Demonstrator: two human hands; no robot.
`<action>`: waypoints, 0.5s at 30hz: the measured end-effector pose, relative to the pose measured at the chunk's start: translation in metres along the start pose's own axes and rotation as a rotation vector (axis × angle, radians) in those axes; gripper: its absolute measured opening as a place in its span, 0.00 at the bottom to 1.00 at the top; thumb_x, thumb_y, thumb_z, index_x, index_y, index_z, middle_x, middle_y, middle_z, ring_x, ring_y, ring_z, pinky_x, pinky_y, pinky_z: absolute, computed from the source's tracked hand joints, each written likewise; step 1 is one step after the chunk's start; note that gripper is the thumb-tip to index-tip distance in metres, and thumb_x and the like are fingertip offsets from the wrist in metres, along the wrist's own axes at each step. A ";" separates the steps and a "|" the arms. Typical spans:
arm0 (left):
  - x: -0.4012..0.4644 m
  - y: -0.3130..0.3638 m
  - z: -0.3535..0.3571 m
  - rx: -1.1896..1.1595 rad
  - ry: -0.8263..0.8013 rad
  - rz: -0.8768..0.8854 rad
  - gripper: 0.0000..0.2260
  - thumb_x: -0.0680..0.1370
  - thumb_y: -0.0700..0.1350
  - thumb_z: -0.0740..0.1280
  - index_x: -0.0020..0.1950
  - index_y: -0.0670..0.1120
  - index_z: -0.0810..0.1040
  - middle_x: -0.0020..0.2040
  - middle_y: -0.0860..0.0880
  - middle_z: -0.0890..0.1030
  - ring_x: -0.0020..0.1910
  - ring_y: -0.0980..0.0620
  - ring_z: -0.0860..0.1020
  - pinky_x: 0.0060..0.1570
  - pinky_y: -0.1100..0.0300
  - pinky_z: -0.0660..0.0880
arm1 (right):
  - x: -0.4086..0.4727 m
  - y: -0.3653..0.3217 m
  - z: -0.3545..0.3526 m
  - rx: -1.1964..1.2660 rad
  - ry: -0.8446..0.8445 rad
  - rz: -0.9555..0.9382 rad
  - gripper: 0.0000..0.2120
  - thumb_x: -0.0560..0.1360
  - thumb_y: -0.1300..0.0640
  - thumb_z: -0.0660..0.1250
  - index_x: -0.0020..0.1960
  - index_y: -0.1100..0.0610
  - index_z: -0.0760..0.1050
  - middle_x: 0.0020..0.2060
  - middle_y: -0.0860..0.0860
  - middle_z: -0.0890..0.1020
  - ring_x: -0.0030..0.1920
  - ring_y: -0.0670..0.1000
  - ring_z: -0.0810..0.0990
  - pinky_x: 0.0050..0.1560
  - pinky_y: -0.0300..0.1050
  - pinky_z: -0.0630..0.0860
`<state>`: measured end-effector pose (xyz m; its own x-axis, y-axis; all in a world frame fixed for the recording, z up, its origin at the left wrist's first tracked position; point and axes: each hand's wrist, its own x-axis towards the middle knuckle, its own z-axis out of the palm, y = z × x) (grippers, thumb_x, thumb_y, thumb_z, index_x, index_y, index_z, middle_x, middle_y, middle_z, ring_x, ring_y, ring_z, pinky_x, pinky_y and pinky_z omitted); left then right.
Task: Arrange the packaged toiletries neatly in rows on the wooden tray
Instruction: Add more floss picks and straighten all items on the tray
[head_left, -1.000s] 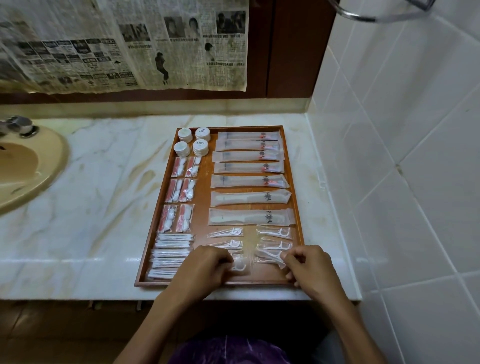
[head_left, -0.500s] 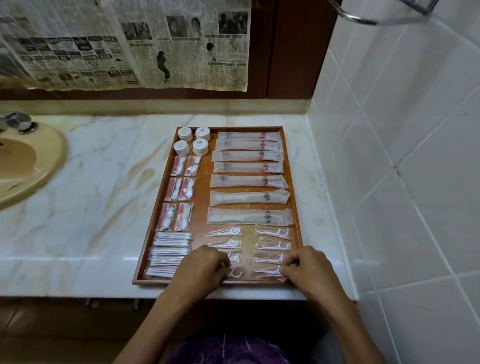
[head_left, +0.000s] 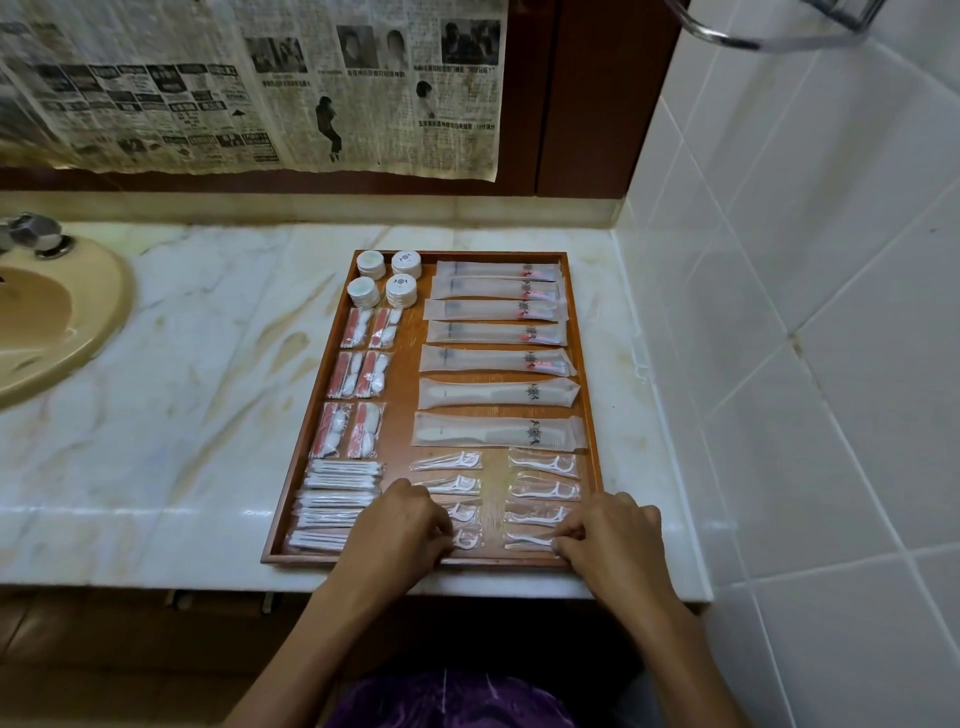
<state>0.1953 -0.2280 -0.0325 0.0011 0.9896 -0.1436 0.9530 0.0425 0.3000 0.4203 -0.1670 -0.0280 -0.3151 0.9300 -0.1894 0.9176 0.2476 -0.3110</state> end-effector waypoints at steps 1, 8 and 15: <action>0.000 0.000 0.000 0.007 -0.004 -0.004 0.07 0.74 0.51 0.69 0.48 0.53 0.86 0.43 0.52 0.81 0.51 0.52 0.73 0.44 0.57 0.73 | 0.000 0.000 0.000 0.000 -0.001 0.002 0.06 0.74 0.48 0.69 0.46 0.40 0.84 0.44 0.43 0.82 0.49 0.47 0.73 0.46 0.46 0.57; 0.000 0.001 0.000 0.010 -0.005 -0.031 0.07 0.75 0.50 0.69 0.48 0.53 0.86 0.44 0.51 0.80 0.53 0.52 0.73 0.42 0.57 0.73 | 0.002 0.001 0.001 -0.020 0.002 -0.006 0.05 0.73 0.49 0.69 0.44 0.41 0.84 0.45 0.42 0.80 0.50 0.48 0.72 0.46 0.46 0.56; -0.002 0.000 0.000 -0.005 0.001 -0.019 0.07 0.75 0.49 0.68 0.48 0.52 0.86 0.44 0.51 0.81 0.52 0.52 0.73 0.46 0.55 0.75 | 0.002 0.002 0.002 -0.026 0.012 -0.017 0.06 0.74 0.49 0.68 0.46 0.40 0.84 0.47 0.42 0.80 0.50 0.48 0.71 0.46 0.46 0.55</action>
<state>0.1949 -0.2303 -0.0324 -0.0173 0.9888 -0.1479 0.9512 0.0619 0.3023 0.4211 -0.1655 -0.0311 -0.3278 0.9288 -0.1727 0.9181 0.2700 -0.2901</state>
